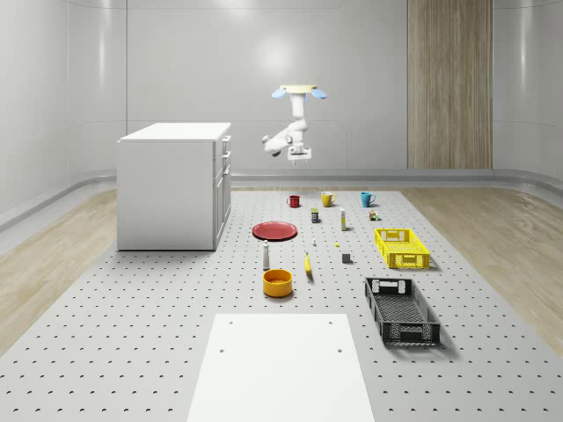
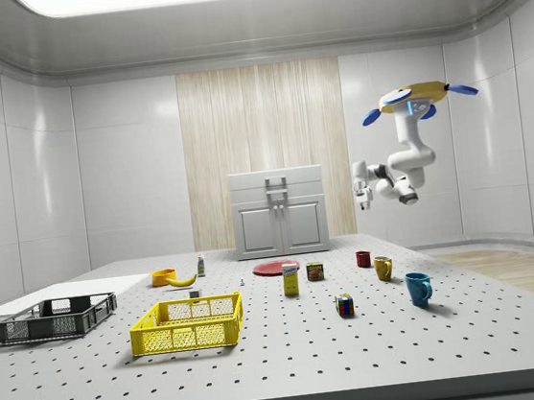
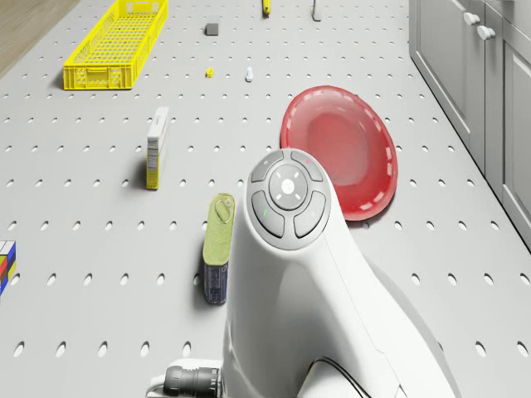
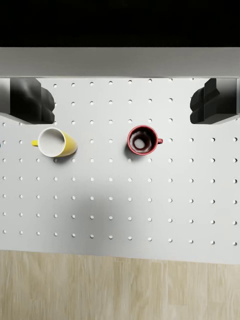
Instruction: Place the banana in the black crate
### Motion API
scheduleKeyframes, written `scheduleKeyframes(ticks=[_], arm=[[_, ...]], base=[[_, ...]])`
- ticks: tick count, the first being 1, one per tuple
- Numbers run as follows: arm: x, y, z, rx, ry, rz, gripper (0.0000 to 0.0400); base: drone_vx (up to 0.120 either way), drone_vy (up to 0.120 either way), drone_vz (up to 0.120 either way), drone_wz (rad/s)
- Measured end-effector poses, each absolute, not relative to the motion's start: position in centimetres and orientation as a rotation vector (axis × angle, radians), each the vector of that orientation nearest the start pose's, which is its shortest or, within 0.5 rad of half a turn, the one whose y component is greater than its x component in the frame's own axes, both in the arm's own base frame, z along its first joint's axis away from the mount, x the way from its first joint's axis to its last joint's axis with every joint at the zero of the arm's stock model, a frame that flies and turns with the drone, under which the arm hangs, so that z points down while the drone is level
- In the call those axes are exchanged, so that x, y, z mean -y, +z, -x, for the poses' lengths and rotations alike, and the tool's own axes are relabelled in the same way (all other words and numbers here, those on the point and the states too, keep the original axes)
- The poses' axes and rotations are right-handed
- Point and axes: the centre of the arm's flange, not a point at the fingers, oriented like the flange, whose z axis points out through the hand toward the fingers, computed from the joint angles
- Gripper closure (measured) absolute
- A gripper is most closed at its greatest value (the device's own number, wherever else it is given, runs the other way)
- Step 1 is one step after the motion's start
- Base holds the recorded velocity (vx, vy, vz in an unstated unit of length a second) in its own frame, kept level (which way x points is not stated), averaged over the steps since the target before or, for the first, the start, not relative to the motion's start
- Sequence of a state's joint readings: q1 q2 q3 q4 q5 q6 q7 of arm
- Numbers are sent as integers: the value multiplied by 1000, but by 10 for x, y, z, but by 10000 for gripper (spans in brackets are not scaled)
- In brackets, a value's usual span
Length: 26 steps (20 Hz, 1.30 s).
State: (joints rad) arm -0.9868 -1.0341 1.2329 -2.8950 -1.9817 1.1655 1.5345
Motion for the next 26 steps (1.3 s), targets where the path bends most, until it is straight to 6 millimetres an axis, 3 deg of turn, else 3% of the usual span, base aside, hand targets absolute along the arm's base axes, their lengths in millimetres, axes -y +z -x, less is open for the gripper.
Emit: scheduleKeyframes(ticks=[26], arm=[[0, 491, -307, 2, 784, -1, 0]], base=[[120, 0, -109, 0]])
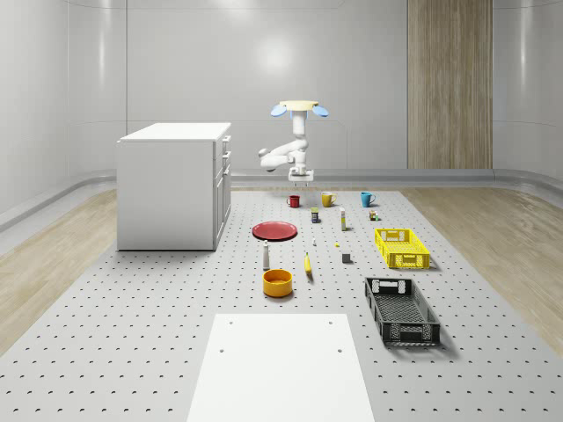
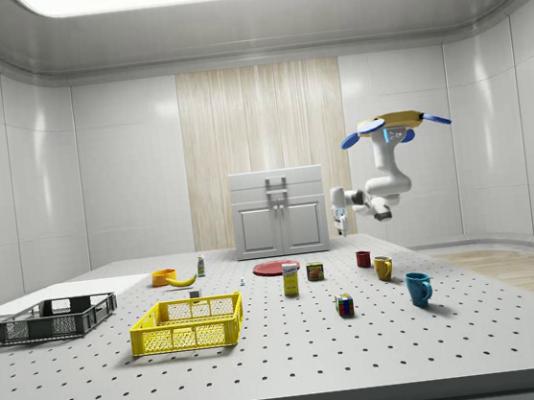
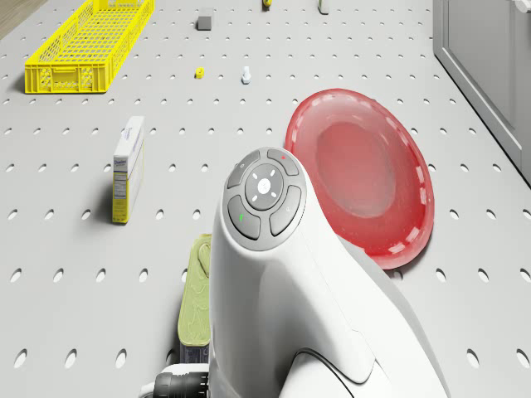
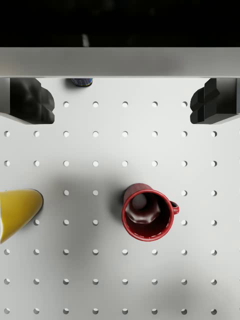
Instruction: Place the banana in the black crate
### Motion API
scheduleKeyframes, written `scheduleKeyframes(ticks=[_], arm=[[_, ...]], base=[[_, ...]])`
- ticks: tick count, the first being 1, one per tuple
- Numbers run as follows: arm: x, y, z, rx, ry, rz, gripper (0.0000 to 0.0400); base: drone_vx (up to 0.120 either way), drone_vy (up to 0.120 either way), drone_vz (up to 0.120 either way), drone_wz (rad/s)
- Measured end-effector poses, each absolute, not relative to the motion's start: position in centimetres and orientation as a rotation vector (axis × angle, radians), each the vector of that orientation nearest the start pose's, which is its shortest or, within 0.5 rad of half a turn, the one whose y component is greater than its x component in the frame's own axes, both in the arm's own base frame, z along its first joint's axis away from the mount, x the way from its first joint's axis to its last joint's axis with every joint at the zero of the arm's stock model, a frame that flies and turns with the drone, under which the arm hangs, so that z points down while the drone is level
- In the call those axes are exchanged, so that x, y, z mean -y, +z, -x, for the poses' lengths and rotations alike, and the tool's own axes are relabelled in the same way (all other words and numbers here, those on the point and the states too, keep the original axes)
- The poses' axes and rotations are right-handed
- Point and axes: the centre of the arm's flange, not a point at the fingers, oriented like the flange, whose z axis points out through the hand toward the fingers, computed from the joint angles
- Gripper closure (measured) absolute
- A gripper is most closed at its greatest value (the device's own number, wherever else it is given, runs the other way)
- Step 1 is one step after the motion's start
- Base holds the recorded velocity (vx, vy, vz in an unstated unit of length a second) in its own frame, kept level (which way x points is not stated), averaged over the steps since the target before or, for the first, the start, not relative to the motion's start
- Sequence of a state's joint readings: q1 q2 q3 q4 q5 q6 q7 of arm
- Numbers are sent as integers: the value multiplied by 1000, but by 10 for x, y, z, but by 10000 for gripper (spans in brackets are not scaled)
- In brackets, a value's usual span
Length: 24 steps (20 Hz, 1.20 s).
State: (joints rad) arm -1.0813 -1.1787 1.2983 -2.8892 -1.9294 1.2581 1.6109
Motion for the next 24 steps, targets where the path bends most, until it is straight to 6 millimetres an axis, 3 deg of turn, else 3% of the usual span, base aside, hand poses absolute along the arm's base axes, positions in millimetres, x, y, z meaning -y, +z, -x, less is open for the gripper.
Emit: scheduleKeyframes(ticks=[8, 13, 15, 24], arm=[[0, 491, -307, 2, 785, -1, 0], [0, 491, -307, 2, 785, -1, 0], [0, 491, -307, 2, 785, -1, 0], [0, 491, -307, 2, 785, -1, 0]], base=[[120, 0, -120, 0], [120, 32, 0, 0], [120, -120, 0, 0], [120, 0, -31, 0]])
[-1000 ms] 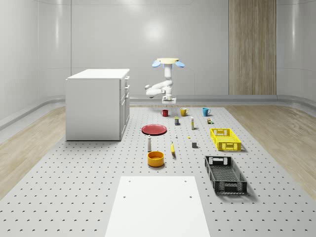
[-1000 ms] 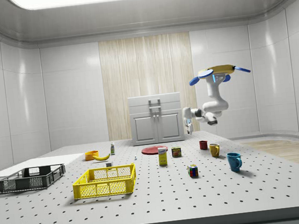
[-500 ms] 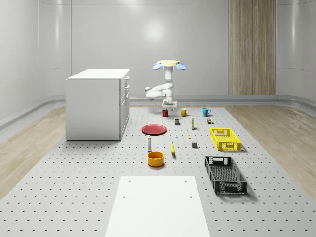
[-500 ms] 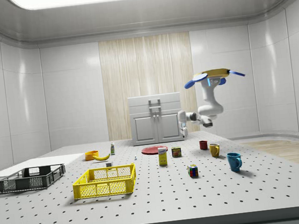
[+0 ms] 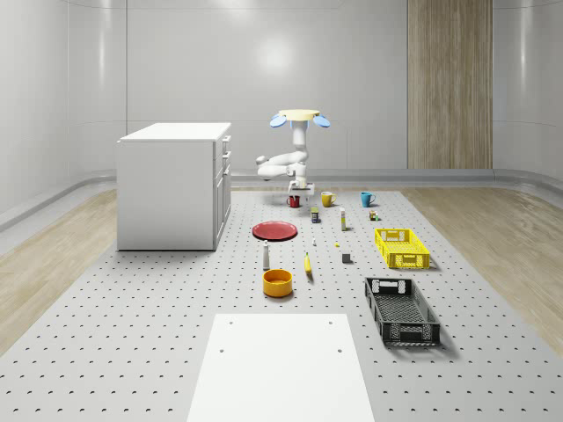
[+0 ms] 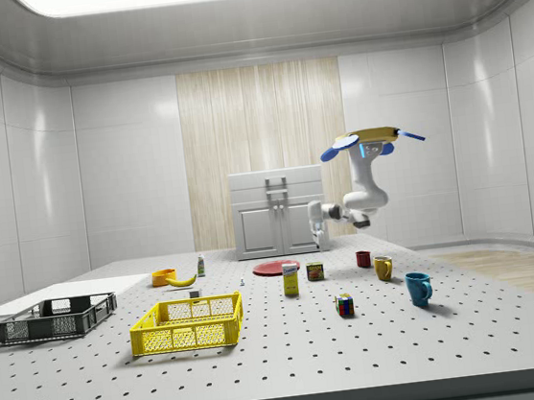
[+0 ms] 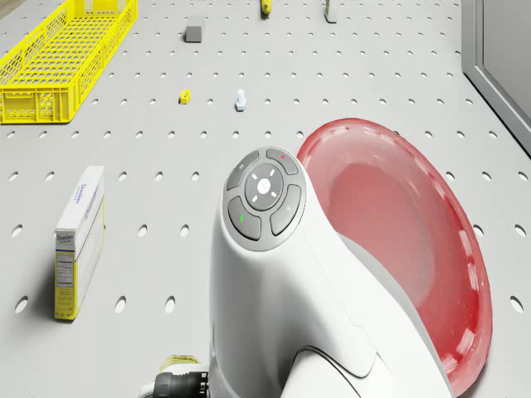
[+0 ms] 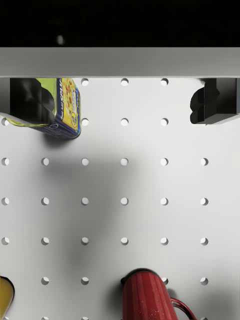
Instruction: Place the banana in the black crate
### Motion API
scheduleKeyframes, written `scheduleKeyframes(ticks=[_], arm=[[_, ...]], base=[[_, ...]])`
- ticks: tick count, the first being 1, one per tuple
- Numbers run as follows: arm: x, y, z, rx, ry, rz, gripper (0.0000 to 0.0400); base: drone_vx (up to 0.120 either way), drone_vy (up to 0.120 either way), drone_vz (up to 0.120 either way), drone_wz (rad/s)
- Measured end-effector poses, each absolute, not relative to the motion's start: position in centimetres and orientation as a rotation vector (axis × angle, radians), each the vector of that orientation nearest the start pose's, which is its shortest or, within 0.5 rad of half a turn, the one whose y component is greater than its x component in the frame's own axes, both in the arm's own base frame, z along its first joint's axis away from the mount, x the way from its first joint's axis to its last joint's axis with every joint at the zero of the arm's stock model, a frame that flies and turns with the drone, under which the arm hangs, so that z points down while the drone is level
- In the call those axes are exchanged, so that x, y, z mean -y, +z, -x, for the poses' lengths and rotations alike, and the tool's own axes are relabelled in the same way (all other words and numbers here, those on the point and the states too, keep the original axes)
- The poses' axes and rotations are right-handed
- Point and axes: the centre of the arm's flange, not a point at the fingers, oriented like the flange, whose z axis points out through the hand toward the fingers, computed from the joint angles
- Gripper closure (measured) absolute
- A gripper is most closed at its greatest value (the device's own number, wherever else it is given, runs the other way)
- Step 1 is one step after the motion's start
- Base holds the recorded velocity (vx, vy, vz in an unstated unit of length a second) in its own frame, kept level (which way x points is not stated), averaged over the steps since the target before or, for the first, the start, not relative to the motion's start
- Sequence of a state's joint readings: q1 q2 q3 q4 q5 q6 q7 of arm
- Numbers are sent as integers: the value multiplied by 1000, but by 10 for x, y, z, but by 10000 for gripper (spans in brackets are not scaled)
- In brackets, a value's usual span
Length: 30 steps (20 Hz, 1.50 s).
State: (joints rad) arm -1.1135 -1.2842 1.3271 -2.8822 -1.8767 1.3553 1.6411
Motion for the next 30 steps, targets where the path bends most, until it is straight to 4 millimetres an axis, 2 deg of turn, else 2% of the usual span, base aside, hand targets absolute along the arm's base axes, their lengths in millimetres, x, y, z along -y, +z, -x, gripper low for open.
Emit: scheduleKeyframes(ticks=[30], arm=[[0, 491, -307, 2, 785, -1, 0]], base=[[120, 0, 0, 0]])
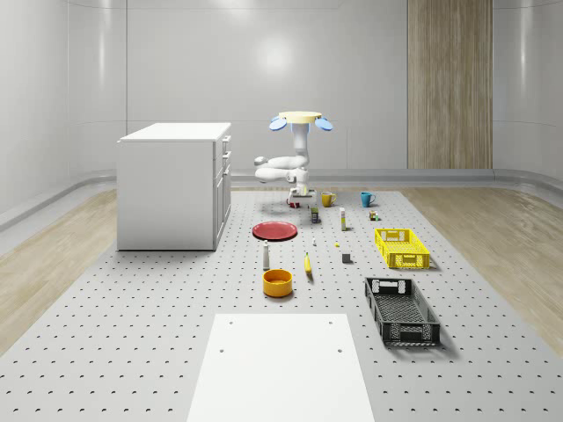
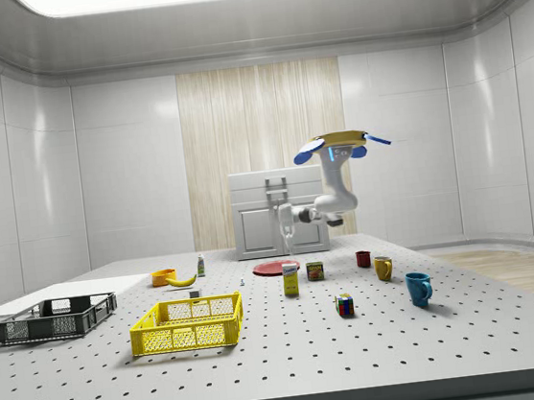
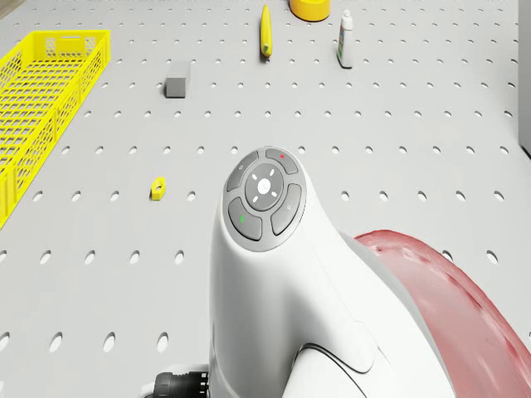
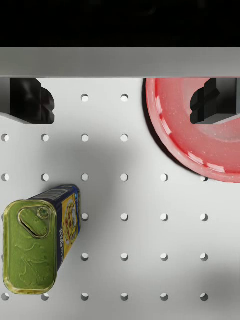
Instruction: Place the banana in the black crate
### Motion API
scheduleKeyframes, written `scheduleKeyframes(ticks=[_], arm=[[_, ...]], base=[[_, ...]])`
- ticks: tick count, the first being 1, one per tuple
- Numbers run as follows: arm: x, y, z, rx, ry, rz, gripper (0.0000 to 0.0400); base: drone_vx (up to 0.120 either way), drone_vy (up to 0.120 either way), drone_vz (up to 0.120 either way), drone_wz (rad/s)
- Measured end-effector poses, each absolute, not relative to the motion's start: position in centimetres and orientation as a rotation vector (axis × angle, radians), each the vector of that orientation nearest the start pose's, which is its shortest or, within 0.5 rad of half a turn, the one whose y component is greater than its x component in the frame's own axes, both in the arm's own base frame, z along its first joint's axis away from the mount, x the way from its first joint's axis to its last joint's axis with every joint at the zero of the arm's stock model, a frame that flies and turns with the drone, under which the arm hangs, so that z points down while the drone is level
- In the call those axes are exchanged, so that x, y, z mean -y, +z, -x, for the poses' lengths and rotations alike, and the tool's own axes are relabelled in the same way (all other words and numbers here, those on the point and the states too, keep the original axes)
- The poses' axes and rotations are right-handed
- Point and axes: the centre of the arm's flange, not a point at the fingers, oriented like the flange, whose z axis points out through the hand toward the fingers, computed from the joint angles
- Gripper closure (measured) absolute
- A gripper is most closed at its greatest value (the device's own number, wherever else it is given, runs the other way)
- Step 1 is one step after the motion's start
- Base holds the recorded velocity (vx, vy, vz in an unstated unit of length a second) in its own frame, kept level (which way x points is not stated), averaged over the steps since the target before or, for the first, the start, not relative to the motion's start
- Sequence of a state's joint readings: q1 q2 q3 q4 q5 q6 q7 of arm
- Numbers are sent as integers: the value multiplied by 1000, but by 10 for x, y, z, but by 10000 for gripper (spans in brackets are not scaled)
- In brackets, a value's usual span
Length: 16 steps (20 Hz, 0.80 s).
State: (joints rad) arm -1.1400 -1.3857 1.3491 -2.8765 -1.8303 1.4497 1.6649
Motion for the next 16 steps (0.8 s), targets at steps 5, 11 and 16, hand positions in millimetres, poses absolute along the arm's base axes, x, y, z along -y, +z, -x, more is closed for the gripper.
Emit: scheduleKeyframes(ticks=[5, 11, 16], arm=[[0, 491, -307, 2, 785, -1, 0], [0, 491, -307, 2, 785, -1, 0], [0, 491, -307, 2, 785, -1, 0]], base=[[120, 0, 0, 0], [120, 0, 0, 0], [120, 0, 0, 0]])
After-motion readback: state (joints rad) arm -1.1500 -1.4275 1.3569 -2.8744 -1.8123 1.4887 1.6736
